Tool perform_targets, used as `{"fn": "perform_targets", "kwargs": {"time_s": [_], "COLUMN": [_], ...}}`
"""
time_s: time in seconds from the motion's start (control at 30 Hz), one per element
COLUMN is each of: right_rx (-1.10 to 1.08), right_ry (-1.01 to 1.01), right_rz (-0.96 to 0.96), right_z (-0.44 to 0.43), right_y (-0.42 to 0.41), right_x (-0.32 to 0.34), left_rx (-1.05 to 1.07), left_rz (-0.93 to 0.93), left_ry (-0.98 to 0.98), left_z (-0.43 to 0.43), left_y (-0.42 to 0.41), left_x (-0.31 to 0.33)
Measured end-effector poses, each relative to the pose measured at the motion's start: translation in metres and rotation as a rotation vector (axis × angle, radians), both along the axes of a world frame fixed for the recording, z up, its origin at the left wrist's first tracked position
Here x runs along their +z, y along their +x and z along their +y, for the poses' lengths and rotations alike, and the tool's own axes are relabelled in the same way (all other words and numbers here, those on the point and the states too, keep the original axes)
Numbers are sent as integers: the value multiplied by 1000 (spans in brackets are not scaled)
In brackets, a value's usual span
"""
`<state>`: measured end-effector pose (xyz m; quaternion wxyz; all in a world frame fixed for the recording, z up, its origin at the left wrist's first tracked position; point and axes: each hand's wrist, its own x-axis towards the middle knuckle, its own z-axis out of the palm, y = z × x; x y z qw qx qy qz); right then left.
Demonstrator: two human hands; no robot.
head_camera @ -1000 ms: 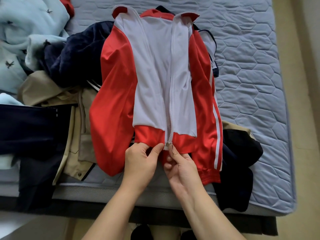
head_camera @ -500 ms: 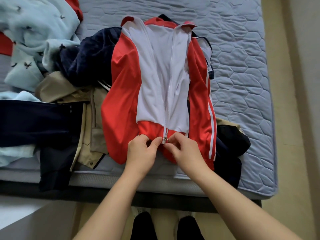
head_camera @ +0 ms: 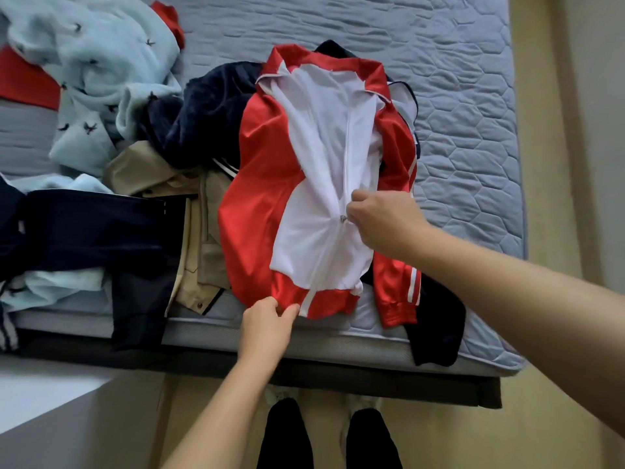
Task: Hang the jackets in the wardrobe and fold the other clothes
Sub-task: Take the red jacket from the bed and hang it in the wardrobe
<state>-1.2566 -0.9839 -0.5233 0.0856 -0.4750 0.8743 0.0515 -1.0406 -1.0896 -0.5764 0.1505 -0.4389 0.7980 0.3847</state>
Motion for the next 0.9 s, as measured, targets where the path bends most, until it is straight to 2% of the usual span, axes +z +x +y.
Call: {"fn": "perform_targets", "kwargs": {"time_s": [0.07, 0.13, 0.27, 0.33, 0.47, 0.53, 0.57, 0.67, 0.73, 0.77, 0.83, 0.9], "right_rx": [19, 6, 28, 24, -28, -14, 7, 44, 50, 43, 20, -3], "right_ry": [-17, -54, -42, 26, 50, 45, 46, 52, 45, 41, 55, 70], "right_rz": [-29, -41, -61, -12, 75, 94, 92, 56, 33, 30, 40, 46], "right_z": [-1, -1, -5, -9, -16, -19, -20, -20, -18, -17, -15, -12], "right_y": [7, 6, -1, -14, -52, -61, -61, -56, -56, -56, -62, -67], "right_x": [6, 15, 30, 35, 44, 44, 43, 38, 35, 34, 34, 35], "left_rx": [21, -5, -185, -200, -266, -260, -257, -232, -211, -210, -218, -236], "left_rz": [-78, 12, 125, 137, -107, -197, -175, 50, 237, 265, 225, 105], "left_ry": [-157, -261, -201, -297, -424, -348, -292, -120, -127, -155, -211, -256], "left_z": [-5, -8, -4, -7, -28, -38, -39, -26, -18, -16, -22, -33], "left_y": [-13, -38, -100, -109, -70, -58, -63, -112, -146, -155, -156, -135], "left_x": [11, 22, 35, 33, 9, 4, 3, 13, 22, 24, 22, 13]}}
